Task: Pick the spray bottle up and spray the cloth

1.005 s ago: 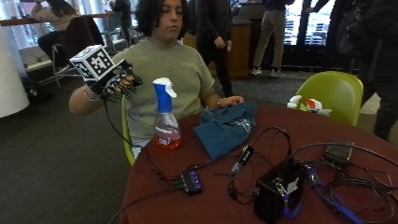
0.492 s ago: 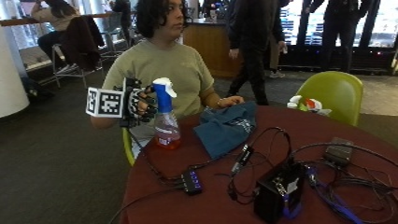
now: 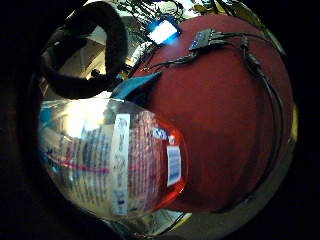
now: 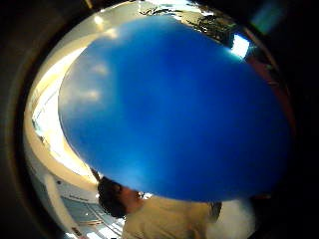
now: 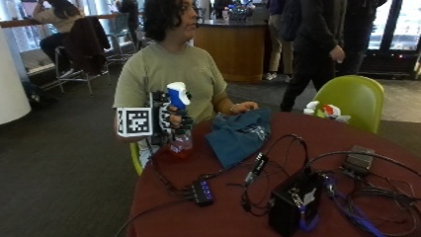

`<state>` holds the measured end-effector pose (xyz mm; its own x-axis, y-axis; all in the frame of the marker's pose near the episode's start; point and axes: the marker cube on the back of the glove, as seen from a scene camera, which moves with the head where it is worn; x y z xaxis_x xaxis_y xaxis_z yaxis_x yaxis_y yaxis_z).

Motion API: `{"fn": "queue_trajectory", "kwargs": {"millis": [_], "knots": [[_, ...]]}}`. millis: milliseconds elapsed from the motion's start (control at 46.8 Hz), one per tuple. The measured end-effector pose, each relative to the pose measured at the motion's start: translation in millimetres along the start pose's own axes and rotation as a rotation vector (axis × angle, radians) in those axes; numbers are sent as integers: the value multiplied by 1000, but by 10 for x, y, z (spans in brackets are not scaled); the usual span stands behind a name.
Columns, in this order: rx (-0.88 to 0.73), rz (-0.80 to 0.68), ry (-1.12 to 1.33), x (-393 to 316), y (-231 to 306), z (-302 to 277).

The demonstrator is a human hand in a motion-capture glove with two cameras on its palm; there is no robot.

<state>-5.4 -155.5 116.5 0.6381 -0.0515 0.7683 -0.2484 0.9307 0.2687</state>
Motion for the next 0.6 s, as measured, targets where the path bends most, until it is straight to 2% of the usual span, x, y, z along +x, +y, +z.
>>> {"fn": "queue_trajectory", "kwargs": {"millis": [406,513,599], "knots": [[107,-59,85,130,-384,228],[169,-199,135,193,-506,225],[173,-215,115,232,-596,249]]}}
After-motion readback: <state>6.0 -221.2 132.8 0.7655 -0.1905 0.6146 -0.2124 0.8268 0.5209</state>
